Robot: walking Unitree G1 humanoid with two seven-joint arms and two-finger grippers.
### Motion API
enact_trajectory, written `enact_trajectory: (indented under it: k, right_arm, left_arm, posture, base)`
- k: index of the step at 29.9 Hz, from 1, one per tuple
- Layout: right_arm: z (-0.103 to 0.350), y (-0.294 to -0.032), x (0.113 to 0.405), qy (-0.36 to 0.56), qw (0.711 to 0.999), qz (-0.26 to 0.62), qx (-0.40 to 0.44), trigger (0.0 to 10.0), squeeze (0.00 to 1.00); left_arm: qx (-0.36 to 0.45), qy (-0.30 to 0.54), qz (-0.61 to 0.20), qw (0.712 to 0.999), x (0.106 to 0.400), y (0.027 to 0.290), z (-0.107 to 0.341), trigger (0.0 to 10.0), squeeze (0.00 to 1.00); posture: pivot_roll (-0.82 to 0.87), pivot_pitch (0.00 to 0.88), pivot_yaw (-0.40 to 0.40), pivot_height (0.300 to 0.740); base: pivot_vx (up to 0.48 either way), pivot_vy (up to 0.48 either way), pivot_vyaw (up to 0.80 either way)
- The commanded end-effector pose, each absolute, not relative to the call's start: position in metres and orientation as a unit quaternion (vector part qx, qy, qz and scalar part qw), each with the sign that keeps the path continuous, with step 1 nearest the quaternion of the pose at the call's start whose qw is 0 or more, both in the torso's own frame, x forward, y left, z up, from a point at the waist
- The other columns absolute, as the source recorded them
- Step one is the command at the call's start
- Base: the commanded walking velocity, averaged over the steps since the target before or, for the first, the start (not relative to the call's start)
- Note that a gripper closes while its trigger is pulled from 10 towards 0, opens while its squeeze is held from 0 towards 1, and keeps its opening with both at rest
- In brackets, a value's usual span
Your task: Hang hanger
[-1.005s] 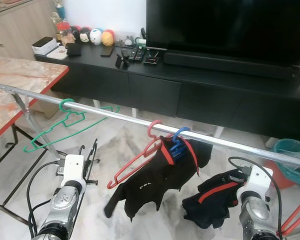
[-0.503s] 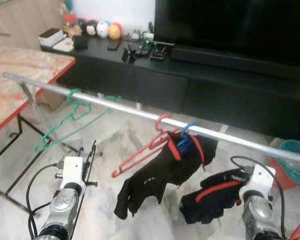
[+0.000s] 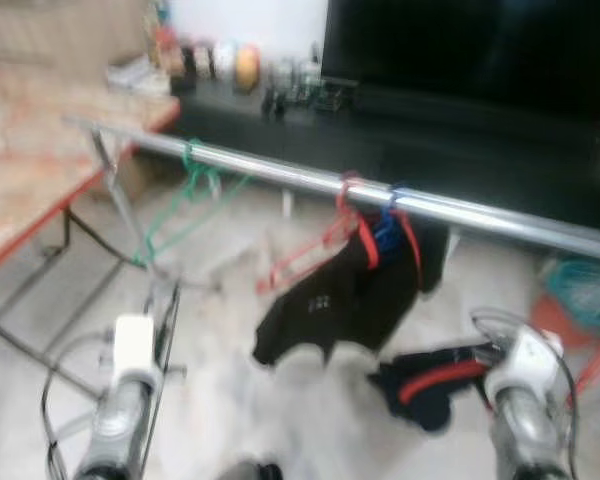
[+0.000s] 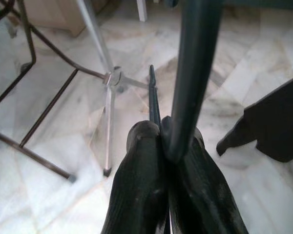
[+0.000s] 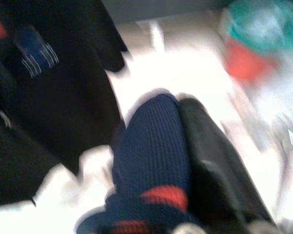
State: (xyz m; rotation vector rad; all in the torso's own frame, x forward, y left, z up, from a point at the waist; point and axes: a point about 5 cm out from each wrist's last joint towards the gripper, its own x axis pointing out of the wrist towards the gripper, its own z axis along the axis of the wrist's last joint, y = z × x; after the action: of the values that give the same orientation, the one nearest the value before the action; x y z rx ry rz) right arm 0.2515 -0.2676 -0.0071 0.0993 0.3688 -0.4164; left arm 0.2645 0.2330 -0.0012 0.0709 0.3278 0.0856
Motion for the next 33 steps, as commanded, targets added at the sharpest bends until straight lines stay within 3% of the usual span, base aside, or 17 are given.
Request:
enact_trajectory:
  k: [1, 33]
  right_arm:
    - [-0.002, -0.267, 0.257, 0.164, 0.963, -0.207, 0.052, 10.0, 0.0]
    - [0.003, -0.259, 0.267, 0.163, 0.967, -0.191, 0.044, 10.0, 0.0]
  left_arm:
    - [0.048, 0.133, 0.042, 0.989, 0.278, 0.238, 0.015, 10.0, 0.0]
    - [0.045, 0.131, 0.042, 0.99, 0.274, 0.237, 0.012, 10.0, 0.0]
  posture:
    - [0.03, 0.0, 0.032, 0.74]
    - [0.04, 0.0, 0.031, 0.74]
  base:
    - [-0.322, 0.0, 0.0]
    - [-0.322, 0.0, -0.08]
